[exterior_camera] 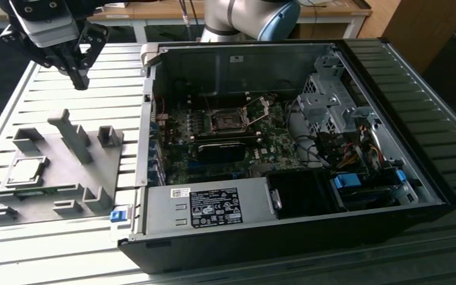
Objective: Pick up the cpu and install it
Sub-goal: 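Reach for the cpu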
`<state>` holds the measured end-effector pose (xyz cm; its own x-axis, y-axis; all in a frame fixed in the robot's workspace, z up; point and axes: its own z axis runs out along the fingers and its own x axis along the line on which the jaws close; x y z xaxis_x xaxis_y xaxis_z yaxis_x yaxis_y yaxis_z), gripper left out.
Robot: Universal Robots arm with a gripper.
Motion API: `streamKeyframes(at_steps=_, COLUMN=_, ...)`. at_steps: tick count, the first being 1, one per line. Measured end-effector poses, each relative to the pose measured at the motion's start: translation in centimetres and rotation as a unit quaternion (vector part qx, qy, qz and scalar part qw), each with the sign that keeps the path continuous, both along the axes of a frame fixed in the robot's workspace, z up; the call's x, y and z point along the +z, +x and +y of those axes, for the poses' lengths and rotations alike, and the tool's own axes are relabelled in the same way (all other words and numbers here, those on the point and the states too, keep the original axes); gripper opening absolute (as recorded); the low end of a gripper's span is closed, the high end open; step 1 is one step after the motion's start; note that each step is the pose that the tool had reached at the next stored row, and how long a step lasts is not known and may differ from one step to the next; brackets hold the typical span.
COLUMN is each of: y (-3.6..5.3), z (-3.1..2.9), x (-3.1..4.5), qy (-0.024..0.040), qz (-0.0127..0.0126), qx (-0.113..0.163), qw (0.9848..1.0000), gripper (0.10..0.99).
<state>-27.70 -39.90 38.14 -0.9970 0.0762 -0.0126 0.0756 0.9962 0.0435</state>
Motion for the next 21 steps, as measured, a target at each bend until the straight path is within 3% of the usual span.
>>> streamKeyframes(at_steps=21, y=-2.06, z=-0.06, x=-0.19, qy=0.0000, qz=0.0000, qx=0.000, qw=1.0000, gripper=0.106)
